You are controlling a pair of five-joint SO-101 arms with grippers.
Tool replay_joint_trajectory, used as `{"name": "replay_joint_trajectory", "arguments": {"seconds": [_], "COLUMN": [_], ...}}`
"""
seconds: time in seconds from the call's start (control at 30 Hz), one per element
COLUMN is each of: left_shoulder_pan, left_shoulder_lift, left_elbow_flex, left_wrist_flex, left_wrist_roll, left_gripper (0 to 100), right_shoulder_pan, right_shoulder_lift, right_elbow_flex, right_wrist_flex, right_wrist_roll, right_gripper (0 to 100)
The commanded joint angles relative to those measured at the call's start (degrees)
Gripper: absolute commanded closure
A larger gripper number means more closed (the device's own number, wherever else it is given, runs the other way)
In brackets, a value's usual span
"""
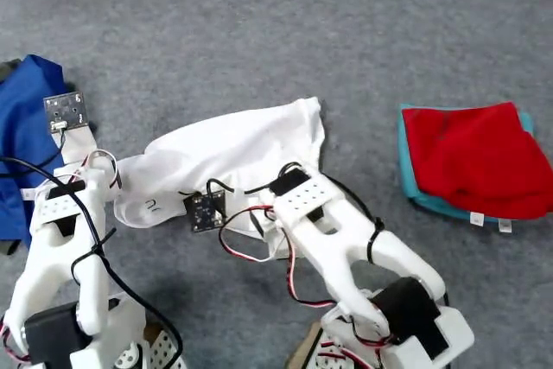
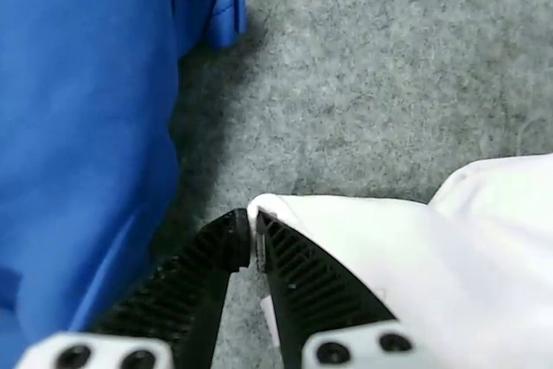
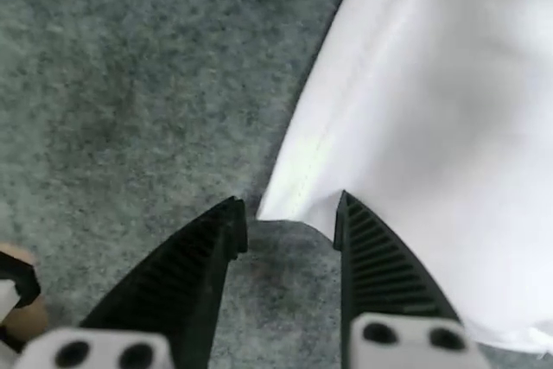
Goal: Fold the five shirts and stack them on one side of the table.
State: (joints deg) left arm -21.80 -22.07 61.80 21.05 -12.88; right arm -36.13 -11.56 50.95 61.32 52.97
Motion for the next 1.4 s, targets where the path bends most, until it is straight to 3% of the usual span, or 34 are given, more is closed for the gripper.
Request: {"name": "replay_joint_trajectory", "arguments": {"seconds": [0.0,0.33,0.67,0.83,1.03,1.37], "left_shoulder_pan": [-0.4,-0.4,-0.4,-0.4,-0.3,0.0], "left_shoulder_lift": [-0.1,-0.1,-0.3,-0.3,-0.4,-0.7], "left_elbow_flex": [-3.1,-3.0,-2.8,-2.7,-2.7,-2.7], "left_wrist_flex": [0.3,0.3,0.3,0.3,0.3,0.4], "left_wrist_roll": [0.4,0.4,0.4,0.4,0.4,0.4], "left_gripper": [98,98,98,98,98,98], "right_shoulder_pan": [-0.7,-0.3,2.2,6.4,6.8,7.0], "right_shoulder_lift": [0.4,4.1,11.1,11.5,11.0,10.9], "right_elbow_flex": [-0.5,0.8,-5.5,-7.0,-7.9,-33.5], "right_wrist_flex": [-0.4,-4.3,-1.1,-2.4,-3.5,13.5], "right_wrist_roll": [-0.8,-0.8,-2.1,-5.5,-6.2,-6.7], "right_gripper": [81.5,81.7,82.0,98.5,99.5,99.5]}}
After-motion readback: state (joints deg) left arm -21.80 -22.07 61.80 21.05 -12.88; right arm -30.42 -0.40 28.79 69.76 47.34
